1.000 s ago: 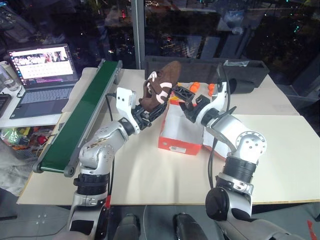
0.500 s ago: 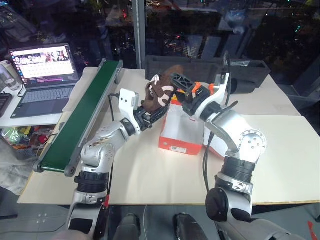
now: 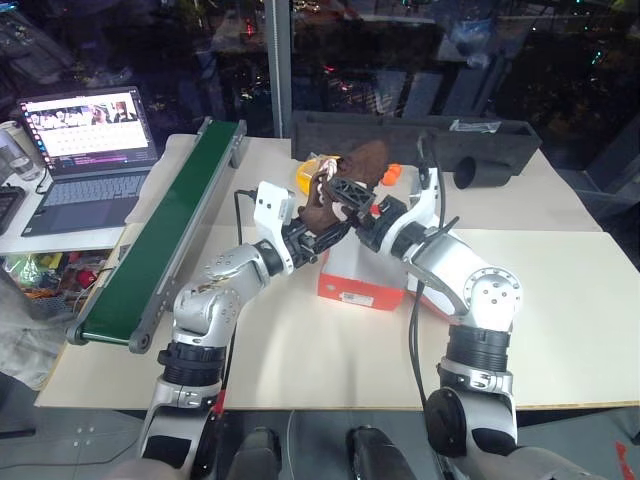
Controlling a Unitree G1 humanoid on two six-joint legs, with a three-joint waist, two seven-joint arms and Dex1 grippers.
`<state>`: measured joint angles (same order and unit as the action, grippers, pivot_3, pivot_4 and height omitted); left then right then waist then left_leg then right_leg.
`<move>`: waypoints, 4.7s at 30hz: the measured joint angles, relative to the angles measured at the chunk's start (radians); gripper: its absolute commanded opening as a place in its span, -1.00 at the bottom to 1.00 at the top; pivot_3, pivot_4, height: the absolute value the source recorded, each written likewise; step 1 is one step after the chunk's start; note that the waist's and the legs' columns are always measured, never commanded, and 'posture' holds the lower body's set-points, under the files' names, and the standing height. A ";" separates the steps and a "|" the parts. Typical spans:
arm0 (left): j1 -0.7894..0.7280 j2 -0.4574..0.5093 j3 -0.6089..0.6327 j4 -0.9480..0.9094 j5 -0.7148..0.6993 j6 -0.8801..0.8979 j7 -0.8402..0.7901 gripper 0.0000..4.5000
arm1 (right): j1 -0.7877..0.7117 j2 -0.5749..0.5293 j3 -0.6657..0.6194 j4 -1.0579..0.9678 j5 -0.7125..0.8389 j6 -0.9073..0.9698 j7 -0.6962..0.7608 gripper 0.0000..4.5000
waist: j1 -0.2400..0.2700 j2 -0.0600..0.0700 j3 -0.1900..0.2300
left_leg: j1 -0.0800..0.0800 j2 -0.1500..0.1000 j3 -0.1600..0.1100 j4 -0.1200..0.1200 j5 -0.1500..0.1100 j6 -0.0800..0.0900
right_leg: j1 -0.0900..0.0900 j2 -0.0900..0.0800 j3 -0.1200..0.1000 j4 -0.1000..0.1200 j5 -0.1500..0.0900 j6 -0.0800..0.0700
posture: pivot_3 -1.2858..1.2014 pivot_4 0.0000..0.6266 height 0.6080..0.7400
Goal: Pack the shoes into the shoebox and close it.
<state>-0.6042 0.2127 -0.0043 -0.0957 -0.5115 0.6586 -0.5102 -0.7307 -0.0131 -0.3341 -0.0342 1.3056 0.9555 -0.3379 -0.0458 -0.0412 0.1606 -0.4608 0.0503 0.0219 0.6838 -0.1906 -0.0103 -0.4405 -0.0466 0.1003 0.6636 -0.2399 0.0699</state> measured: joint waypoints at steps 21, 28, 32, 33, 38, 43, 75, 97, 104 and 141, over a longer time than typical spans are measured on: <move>0.042 0.108 -0.190 0.000 0.208 -0.187 -0.118 0.97 | -0.079 -0.182 -0.050 0.014 -0.202 -0.126 -0.113 -0.42 | 0.003 0.002 0.001 | 0.000 0.000 0.000 -0.002 0.000 0.000 | -0.001 0.000 0.000 0.000 -0.001 -0.002 | 0.03 -0.52 0.11; 0.065 0.147 -0.223 0.052 0.284 -0.303 -0.185 0.97 | -0.074 -0.287 -0.013 0.141 -0.228 0.185 -0.190 -0.42 | -0.001 0.006 0.003 | 0.000 0.000 0.000 -0.003 0.000 0.000 | -0.001 0.000 0.000 0.000 -0.002 -0.003 | 0.03 -0.52 0.11; 0.077 0.131 -0.233 0.052 0.301 -0.326 -0.190 0.97 | -0.067 -0.293 0.001 0.201 -0.245 0.304 -0.185 -0.42 | 0.003 0.006 0.003 | 0.000 0.000 0.000 -0.003 0.000 0.000 | -0.001 0.000 0.000 0.000 -0.002 -0.003 | 0.03 -0.52 0.11; 0.087 0.129 -0.233 0.051 0.305 -0.327 -0.189 0.97 | -0.067 -0.294 0.002 0.220 -0.263 0.326 -0.178 -0.42 | 0.004 0.006 0.003 | 0.000 0.000 0.000 -0.003 0.000 0.000 | -0.001 0.000 0.000 0.000 -0.002 -0.003 | 0.03 -0.52 0.11; 0.115 0.118 -0.232 0.045 0.315 -0.327 -0.183 0.97 | -0.095 -0.312 -0.003 0.329 -0.345 0.361 -0.151 -0.42 | 0.004 0.006 0.003 | 0.000 0.000 0.000 -0.003 0.000 0.000 | -0.001 0.000 0.000 0.000 -0.002 -0.003 | 0.03 -0.52 0.11; 0.119 0.115 -0.231 0.024 0.317 -0.327 -0.179 0.99 | -0.128 -0.300 -0.024 0.417 -0.422 0.364 -0.123 -0.26 | 0.001 0.006 0.003 | 0.000 0.000 0.000 -0.003 0.000 0.000 | -0.001 0.000 0.000 0.000 -0.002 -0.003 | 0.03 -0.52 0.11; 0.103 0.081 0.027 0.097 0.255 -0.220 0.006 1.00 | 0.072 -0.552 0.413 -0.462 -0.563 -0.011 0.902 0.79 | 0.009 0.008 0.004 | 0.000 0.000 -0.004 -0.003 0.000 0.000 | 0.002 -0.001 -0.004 -0.001 -0.003 -0.002 | 0.03 -0.52 0.11; 0.020 0.390 0.277 0.613 0.326 -0.284 0.132 1.00 | 0.355 -0.545 0.665 -0.430 -1.006 -0.313 0.941 0.90 | 0.028 0.006 0.005 | 0.002 -0.001 -0.005 -0.003 0.002 -0.002 | 0.002 0.000 -0.005 0.001 -0.003 -0.003 | 0.03 -0.52 0.11; 0.016 0.390 0.264 0.624 0.331 -0.307 0.117 1.00 | 0.353 -0.488 0.635 -0.438 -1.008 -0.264 0.900 0.90 | 0.031 0.006 0.005 | 0.002 -0.001 -0.005 -0.003 0.002 -0.003 | 0.002 0.000 -0.006 0.001 -0.003 -0.003 | 0.03 -0.52 0.11; -0.061 0.374 0.266 0.632 0.338 -0.394 0.184 1.00 | 0.382 -0.466 0.636 -0.461 -1.028 -0.187 0.857 0.90 | 0.031 0.006 0.004 | 0.002 -0.001 -0.005 -0.002 0.002 -0.003 | 0.002 0.000 -0.006 0.002 -0.003 -0.003 | 0.03 -0.52 0.11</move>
<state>-0.6652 0.5864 0.2621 0.5367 -0.1737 0.2644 -0.3257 -0.3490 -0.4789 0.3021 -0.4953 0.2775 0.7686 0.5191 -0.0149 -0.0355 0.1650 -0.4586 0.0494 0.0167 0.6814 -0.1885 -0.0130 -0.4387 -0.0467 0.0947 0.6656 -0.2428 0.0666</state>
